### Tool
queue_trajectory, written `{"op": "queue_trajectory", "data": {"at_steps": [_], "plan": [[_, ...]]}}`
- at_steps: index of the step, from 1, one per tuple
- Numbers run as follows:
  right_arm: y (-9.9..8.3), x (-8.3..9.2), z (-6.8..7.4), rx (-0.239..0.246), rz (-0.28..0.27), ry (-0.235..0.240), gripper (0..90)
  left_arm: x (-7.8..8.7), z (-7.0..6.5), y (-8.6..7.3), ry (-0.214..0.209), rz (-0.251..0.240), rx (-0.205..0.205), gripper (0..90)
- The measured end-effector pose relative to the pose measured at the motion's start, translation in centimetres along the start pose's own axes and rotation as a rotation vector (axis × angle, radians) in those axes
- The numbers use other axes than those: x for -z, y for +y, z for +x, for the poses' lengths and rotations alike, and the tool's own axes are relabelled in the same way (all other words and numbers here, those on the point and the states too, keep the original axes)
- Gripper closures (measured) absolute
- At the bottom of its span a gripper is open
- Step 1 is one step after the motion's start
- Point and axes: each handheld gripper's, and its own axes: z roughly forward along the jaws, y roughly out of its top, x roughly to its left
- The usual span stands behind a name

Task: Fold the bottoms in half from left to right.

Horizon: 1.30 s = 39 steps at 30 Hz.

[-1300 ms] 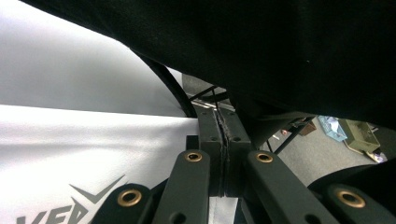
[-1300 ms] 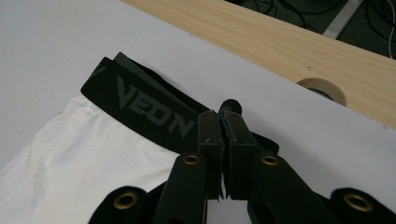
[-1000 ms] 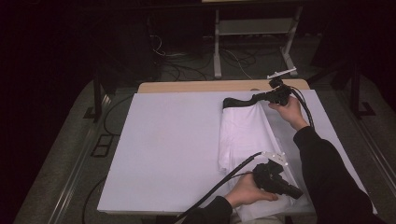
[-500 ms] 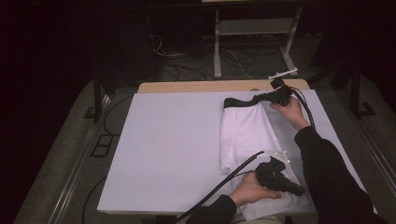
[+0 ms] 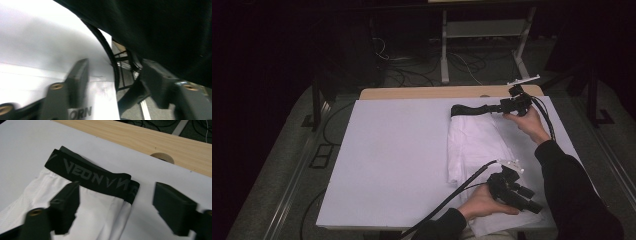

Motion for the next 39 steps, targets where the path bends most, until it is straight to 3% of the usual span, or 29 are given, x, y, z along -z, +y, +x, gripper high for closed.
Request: {"op": "queue_trajectory", "data": {"at_steps": [2, 4, 9, 12, 22, 26, 39], "plan": [[-0.1, 0.4, 0.3, 0.002, -0.004, 0.012, 10.5, 0.5, 0.0, 0.1, 0.04, -0.011, 0.0, 25.6], [-0.2, 0.9, 0.5, 0.004, -0.015, 0.013, 1.7, 0.8, 0.1, 0.2, 0.047, -0.026, -0.001, 20.1], [-0.4, 2.2, 1.0, -0.005, -0.051, 0.022, 0.0, 2.0, 0.5, 0.4, 0.095, -0.048, 0.003, 12.0], [-0.5, 3.0, 1.3, 0.003, -0.07, 0.02, 0.0, 2.5, 0.6, 0.6, 0.118, -0.037, 0.002, 0.2], [-0.8, 4.4, 2.5, 0.019, -0.099, 0.019, 0.0, 4.6, 0.8, 1.1, 0.165, -0.077, -0.027, 0.0], [-1.1, 4.4, 2.8, 0.023, -0.103, 0.024, 0.0, 5.7, 1.0, 1.2, 0.2, -0.083, -0.045, 0.0], [-1.9, 3.9, 3.4, 0.022, -0.109, 0.013, 0.0, 9.5, 2.5, 1.7, 0.303, -0.116, -0.045, 0.0]]}}
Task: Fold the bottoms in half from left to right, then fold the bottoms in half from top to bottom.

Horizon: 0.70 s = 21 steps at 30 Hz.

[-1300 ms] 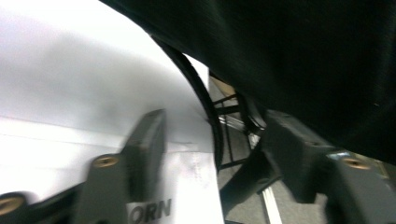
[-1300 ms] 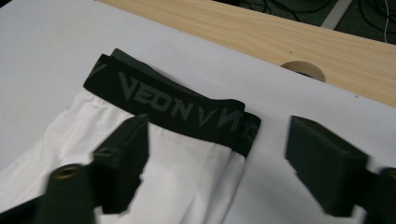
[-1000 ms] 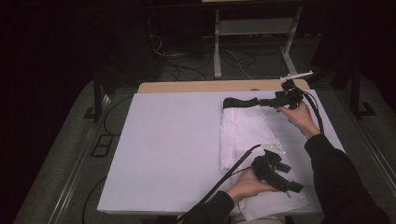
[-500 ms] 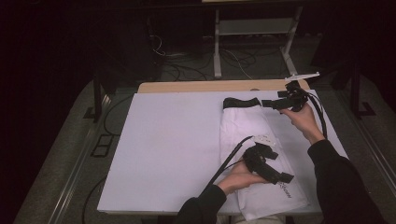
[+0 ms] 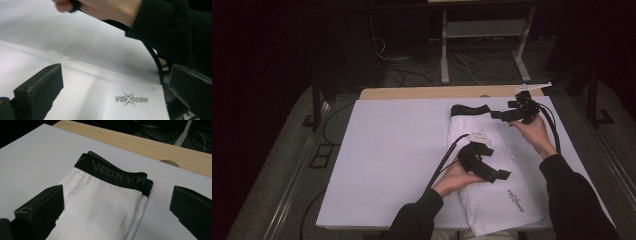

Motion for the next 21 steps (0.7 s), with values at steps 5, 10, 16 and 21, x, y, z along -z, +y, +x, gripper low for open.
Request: {"op": "queue_trajectory", "data": {"at_steps": [5, 10, 16, 21], "plan": [[-0.2, -0.1, 0.1, -0.01, -0.009, 0.011, 0.0, 1.1, 1.1, 0.3, 0.032, -0.015, 0.006, 0.0], [-0.3, -0.3, 0.1, -0.008, -0.003, 0.016, 0.0, 1.9, 2.2, 0.4, 0.054, -0.034, 0.017, 0.0], [-0.5, -0.5, 0.0, -0.014, 0.003, 0.024, 0.0, 2.7, 3.5, 0.5, 0.087, -0.046, 0.016, 0.0], [-0.8, -0.9, -0.1, -0.021, 0.016, 0.03, 0.0, 3.6, 4.7, 1.0, 0.113, -0.074, 0.025, 0.0]]}}
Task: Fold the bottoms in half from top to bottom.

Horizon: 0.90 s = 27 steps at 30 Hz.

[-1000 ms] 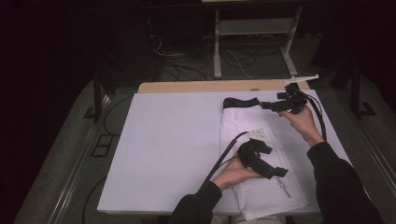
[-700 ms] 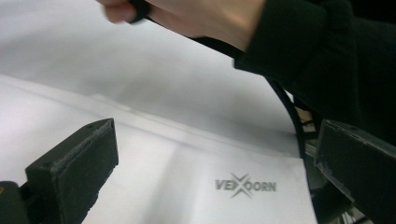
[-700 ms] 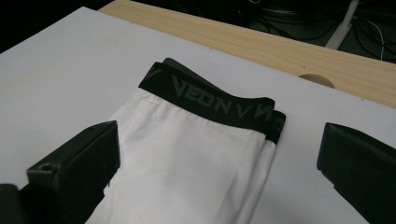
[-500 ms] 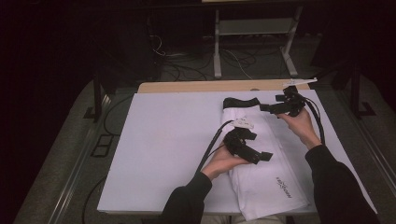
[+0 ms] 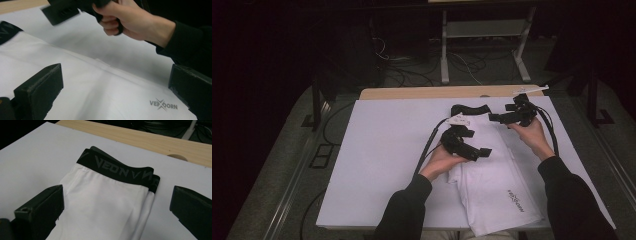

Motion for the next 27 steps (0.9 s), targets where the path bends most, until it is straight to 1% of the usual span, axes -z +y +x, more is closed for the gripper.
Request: {"op": "queue_trajectory", "data": {"at_steps": [5, 7, 10, 12, 16, 18, 20, 22, 24, 27], "plan": [[-0.1, -0.3, -0.2, -0.009, 0.008, 0.007, 0.0, 0.8, 1.4, 0.3, 0.02, -0.011, 0.029, 0.0], [-0.2, -0.4, -0.3, -0.007, 0.011, 0.005, 0.0, 1.0, 1.9, 0.4, 0.031, -0.006, 0.028, 0.0], [-0.4, -0.5, -0.5, -0.013, 0.021, 0.007, 0.0, 1.4, 2.7, 0.7, 0.041, 0.005, 0.013, 0.0], [-0.5, -0.6, -0.6, -0.016, 0.026, 0.009, 0.0, 1.5, 3.2, 0.8, 0.043, 0.002, 0.021, 0.0], [-0.6, -0.6, -0.8, -0.019, 0.031, 0.008, 0.0, 1.8, 4.0, 1.0, 0.06, 0.003, 0.026, 0.0], [-0.6, -0.5, -0.9, -0.024, 0.023, 0.004, 0.0, 2.0, 4.3, 1.1, 0.068, 0.002, 0.031, 0.0], [-0.7, -0.4, -1.1, -0.034, 0.015, 0.011, 0.0, 2.1, 4.8, 1.3, 0.083, 0.0, 0.039, 0.0], [-0.7, -0.5, -1.1, -0.033, 0.019, 0.013, 0.0, 2.2, 5.3, 1.5, 0.102, -0.003, 0.047, 0.0], [-0.8, -0.5, -1.2, -0.036, 0.024, 0.012, 0.0, 2.2, 5.8, 1.7, 0.117, 0.005, 0.048, 0.0], [-0.9, -0.5, -1.3, -0.042, 0.026, 0.014, 0.0, 2.2, 6.8, 1.6, 0.148, 0.012, 0.07, 0.0]]}}
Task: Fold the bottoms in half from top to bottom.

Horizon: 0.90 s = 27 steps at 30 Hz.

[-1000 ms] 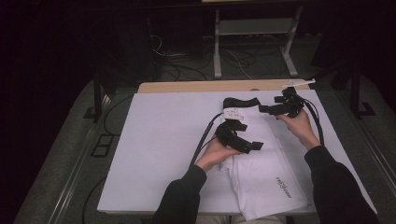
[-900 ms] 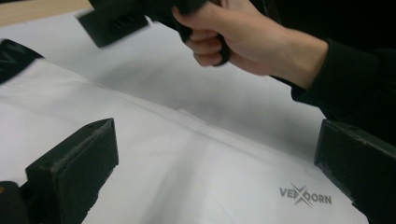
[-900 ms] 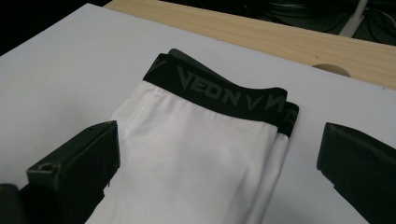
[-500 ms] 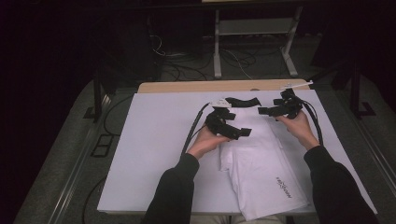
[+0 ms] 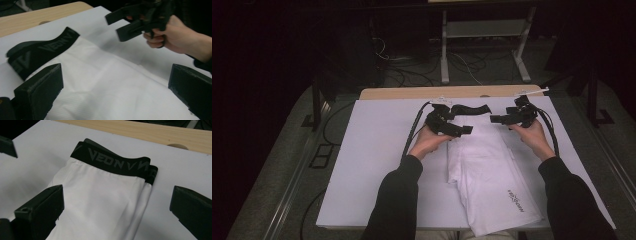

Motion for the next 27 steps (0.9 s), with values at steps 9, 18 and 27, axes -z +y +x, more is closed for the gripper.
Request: {"op": "queue_trajectory", "data": {"at_steps": [9, 18, 27], "plan": [[-0.2, 0.1, 0.0, 0.007, 0.009, -0.001, 0.0, -0.7, 2.5, -0.9, 0.054, 0.006, 0.072, 0.0], [-1.0, 0.1, -1.1, -0.032, 0.005, -0.01, 0.0, -1.8, 4.0, -1.4, 0.06, 0.007, 0.122, 0.0], [-1.3, -0.6, -1.7, -0.048, 0.051, -0.008, 0.0, -3.0, 5.3, -1.9, 0.058, 0.032, 0.176, 0.0]]}}
